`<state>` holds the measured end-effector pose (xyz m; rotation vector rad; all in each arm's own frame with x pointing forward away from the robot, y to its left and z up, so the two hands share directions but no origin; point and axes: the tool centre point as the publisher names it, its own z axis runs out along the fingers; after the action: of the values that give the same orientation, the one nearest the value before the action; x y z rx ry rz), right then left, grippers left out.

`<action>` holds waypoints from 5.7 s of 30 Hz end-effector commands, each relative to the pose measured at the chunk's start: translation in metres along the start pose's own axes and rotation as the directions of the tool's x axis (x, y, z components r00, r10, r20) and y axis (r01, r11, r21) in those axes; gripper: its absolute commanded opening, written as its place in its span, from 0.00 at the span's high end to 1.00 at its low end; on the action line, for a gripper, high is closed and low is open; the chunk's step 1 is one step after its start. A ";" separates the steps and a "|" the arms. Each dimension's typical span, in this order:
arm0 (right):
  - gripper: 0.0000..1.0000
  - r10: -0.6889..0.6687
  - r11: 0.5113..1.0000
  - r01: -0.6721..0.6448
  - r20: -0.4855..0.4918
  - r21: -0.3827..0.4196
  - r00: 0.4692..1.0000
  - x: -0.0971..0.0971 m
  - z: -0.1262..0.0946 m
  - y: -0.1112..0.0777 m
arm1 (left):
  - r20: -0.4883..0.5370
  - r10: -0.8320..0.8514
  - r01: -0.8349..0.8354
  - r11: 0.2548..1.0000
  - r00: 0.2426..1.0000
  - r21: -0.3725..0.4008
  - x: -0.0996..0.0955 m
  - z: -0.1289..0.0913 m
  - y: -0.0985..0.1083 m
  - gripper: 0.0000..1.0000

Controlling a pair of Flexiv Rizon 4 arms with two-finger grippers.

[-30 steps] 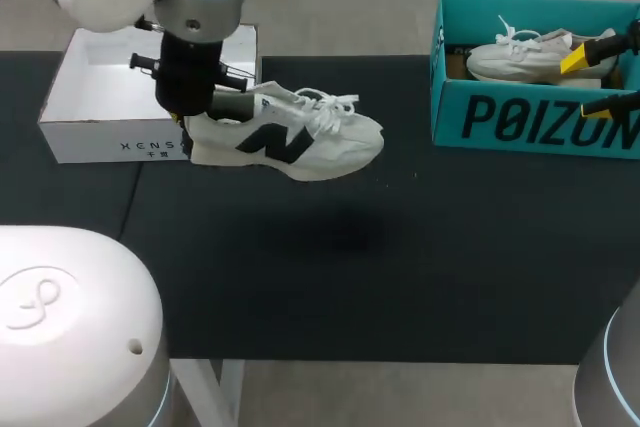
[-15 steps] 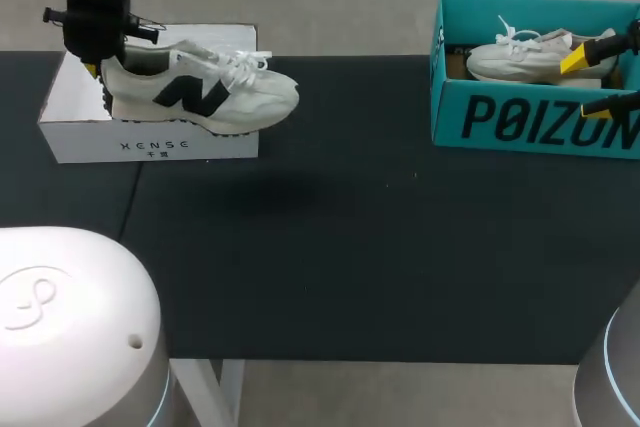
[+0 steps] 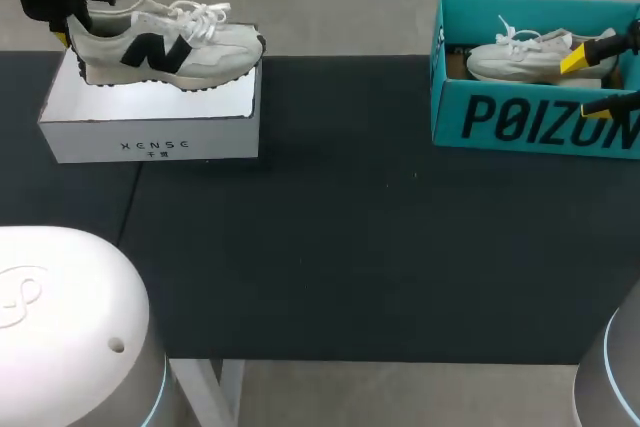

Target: Take the shoe out of the shoebox, open the shoe tongue, remove and reinsert the insole, then place the shoe into the shoebox

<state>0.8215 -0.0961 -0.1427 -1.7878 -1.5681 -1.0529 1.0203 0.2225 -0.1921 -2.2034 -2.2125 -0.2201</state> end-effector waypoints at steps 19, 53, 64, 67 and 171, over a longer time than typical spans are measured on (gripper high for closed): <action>0.00 0.001 1.000 -0.001 0.003 -0.001 1.000 0.000 0.000 0.000 | -0.002 -0.079 0.079 0.997 0.997 0.002 0.048 0.019 0.039 1.00; 0.00 0.001 1.000 -0.001 0.003 -0.001 1.000 0.000 0.000 0.000 | -0.056 -0.006 0.005 1.000 0.998 -0.014 0.042 0.163 0.061 1.00; 0.00 0.001 1.000 -0.001 0.003 -0.001 1.000 0.000 0.000 0.000 | -0.039 -0.035 0.036 0.999 0.999 0.024 0.035 0.180 0.045 1.00; 0.00 0.001 1.000 -0.001 0.003 -0.001 1.000 0.000 0.000 0.000 | -0.045 -0.039 0.041 0.998 0.998 0.036 0.035 0.186 0.042 1.00; 0.00 0.059 0.995 -0.096 0.848 -0.010 0.526 -0.257 -0.019 0.371 | -0.125 -0.816 0.818 0.573 0.565 -0.047 0.044 0.053 -0.003 0.00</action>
<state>1.1641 -0.3211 -0.3008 -2.5593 -1.9874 -0.0782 1.0194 0.2729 -0.2405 -0.9071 -2.9422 -0.3243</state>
